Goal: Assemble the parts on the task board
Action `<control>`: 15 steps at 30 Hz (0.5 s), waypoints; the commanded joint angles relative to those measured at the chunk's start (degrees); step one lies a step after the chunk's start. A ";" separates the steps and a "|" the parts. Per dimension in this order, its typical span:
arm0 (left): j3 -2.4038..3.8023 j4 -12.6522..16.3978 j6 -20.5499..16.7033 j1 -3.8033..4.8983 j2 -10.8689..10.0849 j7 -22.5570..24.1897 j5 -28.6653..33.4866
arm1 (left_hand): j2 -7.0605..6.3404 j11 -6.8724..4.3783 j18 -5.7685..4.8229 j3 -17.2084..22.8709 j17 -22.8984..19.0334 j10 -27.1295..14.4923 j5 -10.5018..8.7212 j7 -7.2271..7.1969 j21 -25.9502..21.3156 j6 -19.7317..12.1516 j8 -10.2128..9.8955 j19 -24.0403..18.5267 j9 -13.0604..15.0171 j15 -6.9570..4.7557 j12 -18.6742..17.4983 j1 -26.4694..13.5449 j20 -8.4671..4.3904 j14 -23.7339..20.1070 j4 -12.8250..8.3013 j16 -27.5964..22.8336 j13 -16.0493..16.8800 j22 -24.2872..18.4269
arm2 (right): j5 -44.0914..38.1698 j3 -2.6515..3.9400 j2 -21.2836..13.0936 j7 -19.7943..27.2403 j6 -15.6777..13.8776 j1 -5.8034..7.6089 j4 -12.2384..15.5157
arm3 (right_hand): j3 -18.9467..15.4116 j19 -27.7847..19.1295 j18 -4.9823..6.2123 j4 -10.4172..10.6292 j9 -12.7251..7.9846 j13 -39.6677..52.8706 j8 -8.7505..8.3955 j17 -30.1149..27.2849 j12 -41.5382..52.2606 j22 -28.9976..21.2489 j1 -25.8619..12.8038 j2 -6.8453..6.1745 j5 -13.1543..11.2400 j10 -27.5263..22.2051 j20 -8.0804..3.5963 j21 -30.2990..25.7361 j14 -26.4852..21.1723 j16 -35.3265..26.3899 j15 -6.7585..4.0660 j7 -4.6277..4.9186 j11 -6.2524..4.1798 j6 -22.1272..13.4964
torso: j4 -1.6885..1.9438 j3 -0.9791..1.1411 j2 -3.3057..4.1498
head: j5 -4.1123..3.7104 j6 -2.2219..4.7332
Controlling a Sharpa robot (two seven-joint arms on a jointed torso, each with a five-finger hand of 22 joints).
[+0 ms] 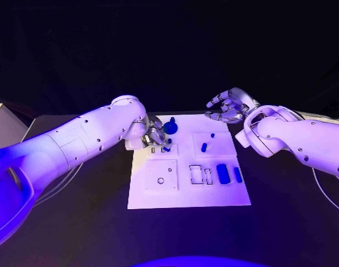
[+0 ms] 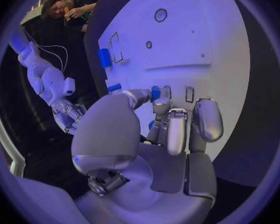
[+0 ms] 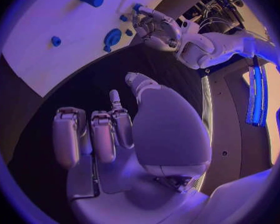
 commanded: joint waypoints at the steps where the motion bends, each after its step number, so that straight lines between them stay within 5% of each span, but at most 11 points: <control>1: 0.00 0.54 -1.72 -0.01 -0.18 1.52 2.58 | 0.39 -0.53 -0.51 2.76 10.26 0.25 0.20 -0.38 0.35 -0.33 3.42 0.04 5.64 -0.58 -0.34 0.95 -0.44 3.89 -2.15 0.19 -0.12 0.07 | -0.10 0.03 0.09 -0.07 1.00 -0.01 -0.07 | 0.16 2.85 -0.53 0.27 0.00 7.52 -0.16 12.49 -0.22 7.31 -0.25 0.09 0.23 -0.38 0.39 -0.31 5.37 -0.17 0.08 0.10 0.03 -0.32 | 0.00 0.02 0.01 | 0.02 -0.07; 15: 0.06 4.57 -3.65 -0.10 -3.63 0.72 4.50 | -0.94 -1.44 -0.60 9.18 11.41 1.71 0.27 -1.41 0.65 -0.29 8.66 0.38 12.68 -1.34 -0.19 -2.03 -0.98 4.46 -4.14 0.81 -0.03 0.68 | -0.10 0.03 -0.08 -0.29 1.47 -0.06 -0.23 | 0.23 2.84 -0.52 0.29 0.01 7.49 -0.14 12.44 -0.24 7.28 -0.23 0.14 0.31 -0.40 0.39 -0.33 5.36 -0.19 0.08 0.11 0.04 -0.34 | 0.11 0.04 -0.09 | 0.01 -0.09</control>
